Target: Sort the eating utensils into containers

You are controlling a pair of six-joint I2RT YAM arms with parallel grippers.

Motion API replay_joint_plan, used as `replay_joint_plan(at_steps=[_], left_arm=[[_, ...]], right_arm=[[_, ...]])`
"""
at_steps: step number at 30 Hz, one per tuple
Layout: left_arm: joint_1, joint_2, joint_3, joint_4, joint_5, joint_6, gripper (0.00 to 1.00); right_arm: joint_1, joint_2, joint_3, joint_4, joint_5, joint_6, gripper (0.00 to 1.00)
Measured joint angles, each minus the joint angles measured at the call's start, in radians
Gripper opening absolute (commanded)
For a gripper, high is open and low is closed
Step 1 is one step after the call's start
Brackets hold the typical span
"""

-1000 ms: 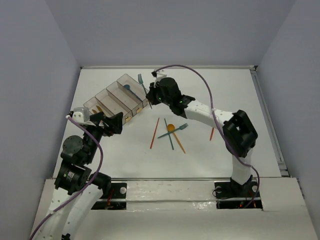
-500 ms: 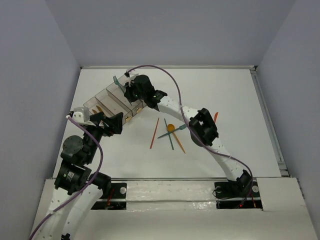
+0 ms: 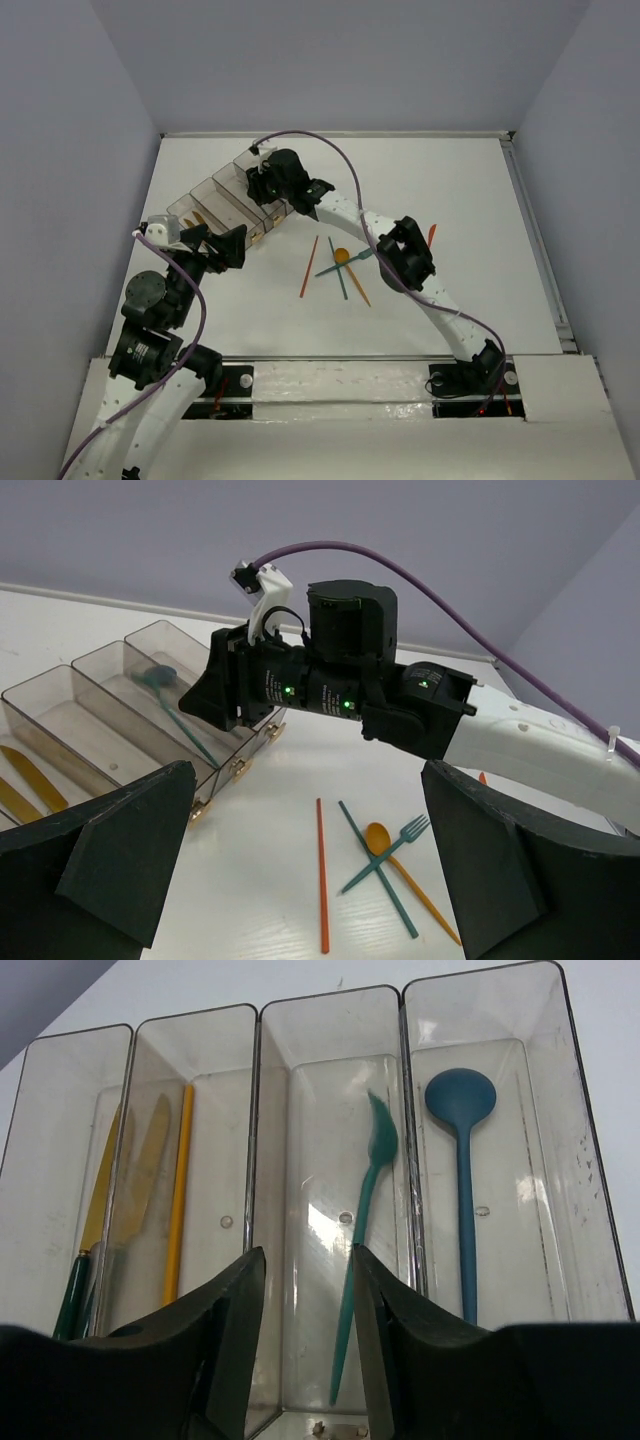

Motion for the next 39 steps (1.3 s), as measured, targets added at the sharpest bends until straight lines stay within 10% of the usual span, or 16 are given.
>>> replay_joint_plan(at_steps=[9,24,30,39], left_arm=[[0.0,0.0,0.0,0.0,0.0,0.0,0.99],[0.0,-0.014,0.0,0.001,0.005,0.0,0.99],[0.0,-0.032,0.0,0.001,0.007,0.0,0.99],[0.0,-0.045,0.0,0.001,0.009,-0.001,0.99]], right_arm=[[0.0,-0.051,-0.051,-0.009,0.027,-0.011,0.37],[-0.001,-1.012,-1.227,0.032,0.398,0.285,0.33],[-0.008,-1.061,-1.414,-0.092,0.448,0.444,0.62],[-0.037,-0.97,-1.373,-0.098,0.449,0.59,0.49]])
